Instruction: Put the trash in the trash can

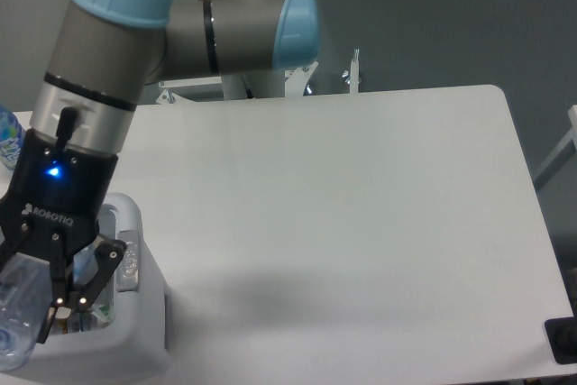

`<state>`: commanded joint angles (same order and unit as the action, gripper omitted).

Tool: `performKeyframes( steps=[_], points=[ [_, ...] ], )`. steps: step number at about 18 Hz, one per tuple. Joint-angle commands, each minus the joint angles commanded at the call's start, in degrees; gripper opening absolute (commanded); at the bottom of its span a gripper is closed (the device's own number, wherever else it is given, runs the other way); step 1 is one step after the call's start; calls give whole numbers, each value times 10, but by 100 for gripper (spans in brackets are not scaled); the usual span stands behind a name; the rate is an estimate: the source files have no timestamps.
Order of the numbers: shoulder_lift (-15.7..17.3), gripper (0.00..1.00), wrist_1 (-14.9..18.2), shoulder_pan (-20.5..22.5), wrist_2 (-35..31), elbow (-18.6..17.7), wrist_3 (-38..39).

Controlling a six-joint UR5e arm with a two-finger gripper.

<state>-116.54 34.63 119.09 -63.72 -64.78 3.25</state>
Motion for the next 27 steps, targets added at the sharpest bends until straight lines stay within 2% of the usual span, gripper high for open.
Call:
performKeyframes(
  steps=[5, 9, 13, 15, 22, 27],
  points=[
    [19, 100, 1, 7, -1, -6, 5],
    [26, 100, 2, 38, -13, -5, 3],
    [47, 100, 7, 67, -125, -8, -4],
    [61, 100, 8, 88, -157, -23, -31],
    [125, 100, 57, 183, -166, -102, -227],
    [173, 100, 170, 235, -191, -148, -505]
  ],
)
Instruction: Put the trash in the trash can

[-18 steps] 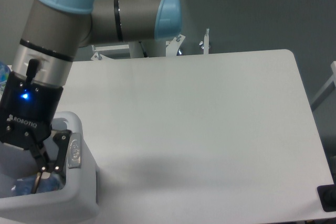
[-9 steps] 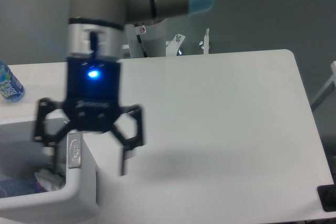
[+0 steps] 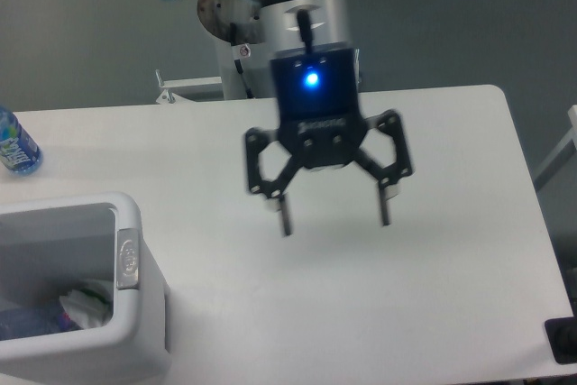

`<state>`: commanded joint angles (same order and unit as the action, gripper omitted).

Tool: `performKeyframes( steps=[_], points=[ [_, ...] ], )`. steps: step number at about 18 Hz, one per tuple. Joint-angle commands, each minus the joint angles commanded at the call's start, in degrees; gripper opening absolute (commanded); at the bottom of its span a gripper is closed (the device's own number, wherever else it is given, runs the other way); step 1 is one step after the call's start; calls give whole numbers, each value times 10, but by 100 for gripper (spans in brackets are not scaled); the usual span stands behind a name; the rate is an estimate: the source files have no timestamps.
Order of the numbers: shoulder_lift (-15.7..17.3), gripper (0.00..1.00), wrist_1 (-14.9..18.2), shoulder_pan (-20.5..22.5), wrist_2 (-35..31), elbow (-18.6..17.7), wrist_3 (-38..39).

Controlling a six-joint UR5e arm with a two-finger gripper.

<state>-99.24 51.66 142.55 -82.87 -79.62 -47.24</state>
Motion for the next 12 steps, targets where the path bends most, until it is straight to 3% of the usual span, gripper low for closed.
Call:
performKeyframes(
  steps=[5, 12],
  points=[
    [13, 100, 98, 13, -131, -4, -192],
    [18, 100, 104, 29, -149, -10, -213]
  ],
)
